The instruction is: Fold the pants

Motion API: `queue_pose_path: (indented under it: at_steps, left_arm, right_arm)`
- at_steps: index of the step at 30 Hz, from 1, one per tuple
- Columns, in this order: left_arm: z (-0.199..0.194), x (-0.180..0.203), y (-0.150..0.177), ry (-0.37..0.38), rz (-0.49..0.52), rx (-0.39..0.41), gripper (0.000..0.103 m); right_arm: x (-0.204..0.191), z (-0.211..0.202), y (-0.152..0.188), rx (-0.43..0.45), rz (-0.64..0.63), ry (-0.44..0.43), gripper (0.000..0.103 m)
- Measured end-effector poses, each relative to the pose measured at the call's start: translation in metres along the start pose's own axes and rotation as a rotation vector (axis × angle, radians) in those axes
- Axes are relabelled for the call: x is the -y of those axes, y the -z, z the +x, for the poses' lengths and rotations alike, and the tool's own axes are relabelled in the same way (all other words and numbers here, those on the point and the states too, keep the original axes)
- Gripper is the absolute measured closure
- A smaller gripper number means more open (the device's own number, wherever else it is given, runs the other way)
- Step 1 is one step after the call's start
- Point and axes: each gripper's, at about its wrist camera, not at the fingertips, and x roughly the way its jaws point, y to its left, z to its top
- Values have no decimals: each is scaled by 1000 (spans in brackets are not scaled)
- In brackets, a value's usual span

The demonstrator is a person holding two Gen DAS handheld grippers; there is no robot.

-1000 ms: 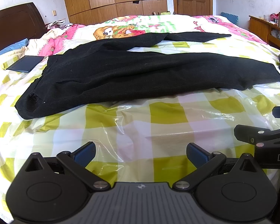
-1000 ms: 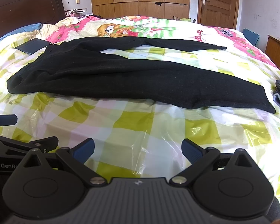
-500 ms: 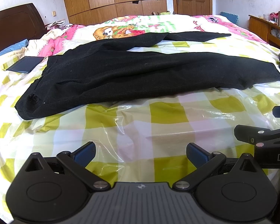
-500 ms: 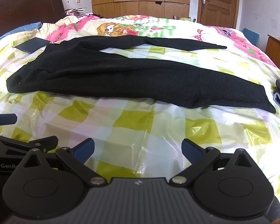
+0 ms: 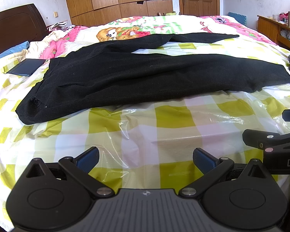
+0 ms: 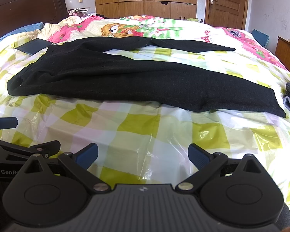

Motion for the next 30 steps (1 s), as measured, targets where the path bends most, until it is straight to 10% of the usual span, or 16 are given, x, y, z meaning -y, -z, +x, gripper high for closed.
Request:
queue_pose_path:
  at_steps: [30]
  left_arm:
    - [-1,2,1,-3,9,3,0]
  right_arm:
    - [0,-1,0,-1,-1,-9,4]
